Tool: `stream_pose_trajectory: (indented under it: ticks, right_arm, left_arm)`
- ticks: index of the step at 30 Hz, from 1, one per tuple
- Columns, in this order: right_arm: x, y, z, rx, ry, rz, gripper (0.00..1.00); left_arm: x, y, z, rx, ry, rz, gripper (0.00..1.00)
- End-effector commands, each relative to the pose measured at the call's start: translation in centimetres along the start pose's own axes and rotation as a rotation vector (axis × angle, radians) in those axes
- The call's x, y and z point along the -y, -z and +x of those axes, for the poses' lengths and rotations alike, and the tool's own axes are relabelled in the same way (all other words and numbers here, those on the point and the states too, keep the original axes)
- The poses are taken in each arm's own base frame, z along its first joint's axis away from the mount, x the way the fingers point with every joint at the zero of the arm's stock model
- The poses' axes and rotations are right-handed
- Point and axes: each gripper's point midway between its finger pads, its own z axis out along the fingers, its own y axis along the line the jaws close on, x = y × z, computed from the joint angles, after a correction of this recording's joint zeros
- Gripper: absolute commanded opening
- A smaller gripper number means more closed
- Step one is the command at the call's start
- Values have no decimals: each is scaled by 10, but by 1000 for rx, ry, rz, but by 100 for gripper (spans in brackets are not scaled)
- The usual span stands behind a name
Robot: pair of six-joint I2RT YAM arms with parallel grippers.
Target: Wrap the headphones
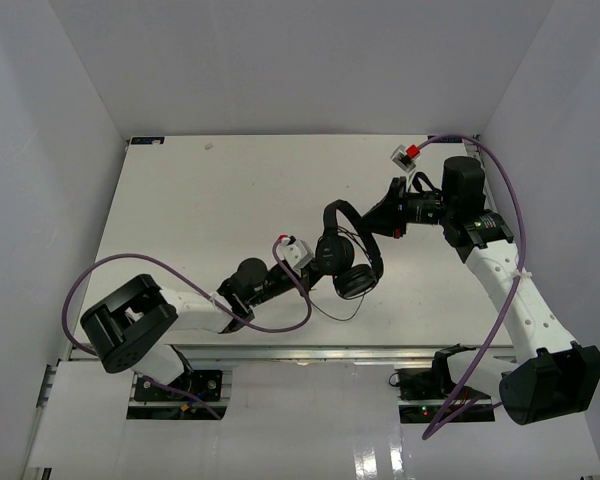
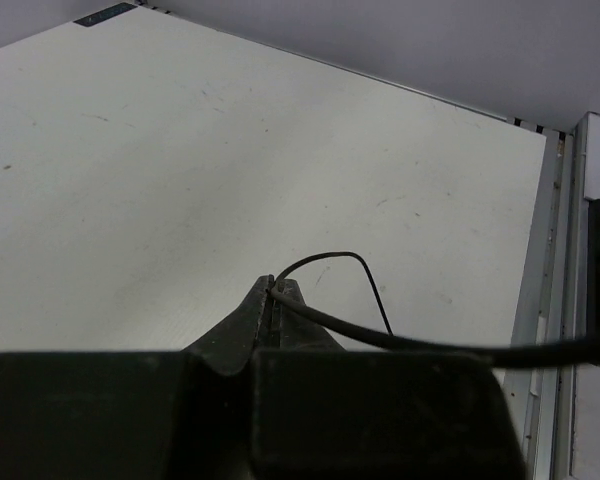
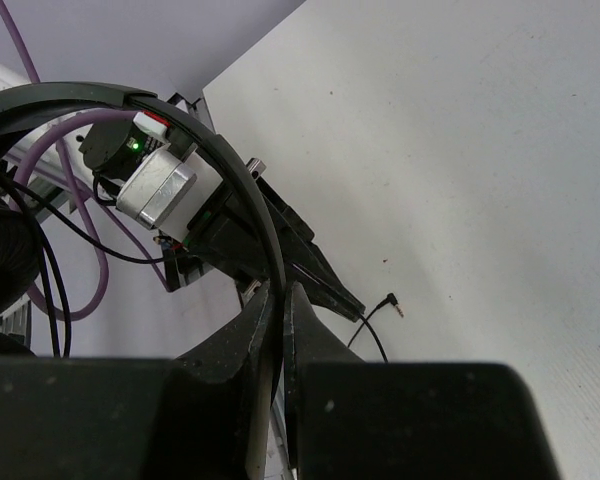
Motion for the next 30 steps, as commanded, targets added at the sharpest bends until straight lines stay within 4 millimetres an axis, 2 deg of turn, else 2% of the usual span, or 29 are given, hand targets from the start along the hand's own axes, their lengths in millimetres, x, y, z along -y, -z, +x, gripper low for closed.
stream_pose_trajectory:
  ticks: [1,8,15,19,21,26,30]
  right_arm:
    - [-27,7,-29,55,47,-62,8]
    - [-31,11,-50,92,17,-55,8]
    - [-14,14,-65,138,-93,23,8]
    - [-3,13,-70,166,-170,58,8]
    - [8,12,-74,191,-193,111,8]
    - [35,17,-81,260,-192,262,8]
    - [51,17,-79,283,-202,319,8]
  left_arm:
    - [5,-6,-12,14,29,18,0]
    - [8,5,24,-82,95,12,0]
    - [12,4,37,-133,117,4,0]
    - [15,-1,38,-151,114,-6,0]
    - [15,-4,37,-156,113,-13,0]
    - [23,-17,18,-120,107,-4,9]
    - [33,-25,2,-56,119,17,20]
